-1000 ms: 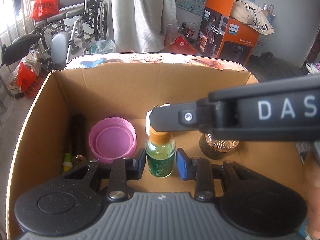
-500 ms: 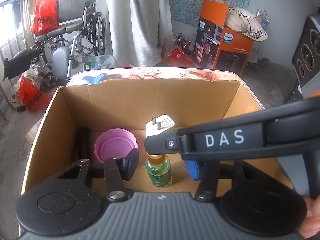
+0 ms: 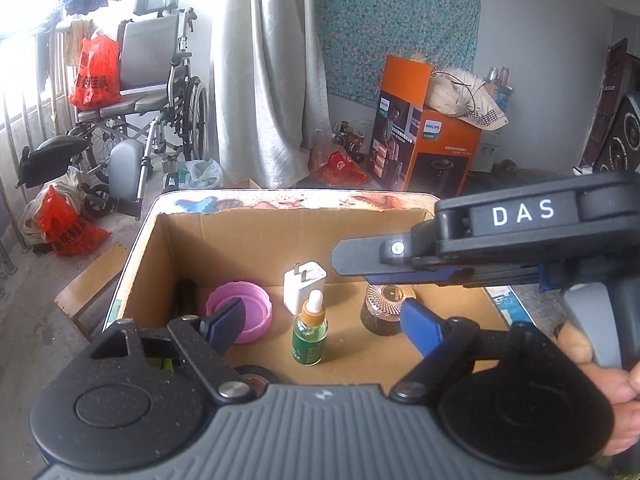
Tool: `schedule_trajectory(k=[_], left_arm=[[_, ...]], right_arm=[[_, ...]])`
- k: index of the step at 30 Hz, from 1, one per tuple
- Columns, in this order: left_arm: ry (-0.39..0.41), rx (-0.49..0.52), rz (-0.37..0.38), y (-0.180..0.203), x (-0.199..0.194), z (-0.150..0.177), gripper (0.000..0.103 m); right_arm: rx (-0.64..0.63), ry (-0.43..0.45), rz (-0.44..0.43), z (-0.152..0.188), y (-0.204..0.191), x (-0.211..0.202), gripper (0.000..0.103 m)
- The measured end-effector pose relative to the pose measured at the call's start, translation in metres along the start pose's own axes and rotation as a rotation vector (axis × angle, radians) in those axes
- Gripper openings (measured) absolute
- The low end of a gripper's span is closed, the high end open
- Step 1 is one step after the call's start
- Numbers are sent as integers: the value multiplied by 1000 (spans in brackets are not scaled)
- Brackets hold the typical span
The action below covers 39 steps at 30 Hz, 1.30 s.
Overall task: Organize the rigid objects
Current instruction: 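Grasp the white vitamin jar by its lid with the right gripper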
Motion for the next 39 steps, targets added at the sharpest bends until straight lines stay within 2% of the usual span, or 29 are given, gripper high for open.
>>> schedule_trajectory(k=[2, 6, 15, 18, 24, 31, 39], left_arm=[[21, 4, 19, 2, -14, 7, 91], [33, 43, 17, 7, -37, 25, 93], [10, 82, -3, 13, -68, 78, 97], [-4, 81, -4, 10, -72, 93, 97], [2, 117, -72, 0, -76, 116, 97], [-6, 118, -137, -23, -75, 134, 97], [-12, 71, -186, -50, -64, 138, 97]], right_arm=[[1, 39, -10, 13, -8, -17, 32], [12, 96, -18, 43, -25, -46, 43], [13, 204, 5, 119, -50, -90, 58], [44, 201, 6, 141, -48, -93, 60], [77, 163, 44, 163, -44, -79, 60], [65, 102, 67, 166, -51, -51, 60], [50, 42, 89, 166, -64, -17, 60]])
Point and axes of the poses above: each gripper's, at about its wrist camera, not at the fingertips, and x roughly the way its jaws point, y to its right, z to its underside, the point moved 1 cm from there along x, roughly the way its jaws point, and after that the axes turned 5 degrees about -y, right-handed, at the moved point
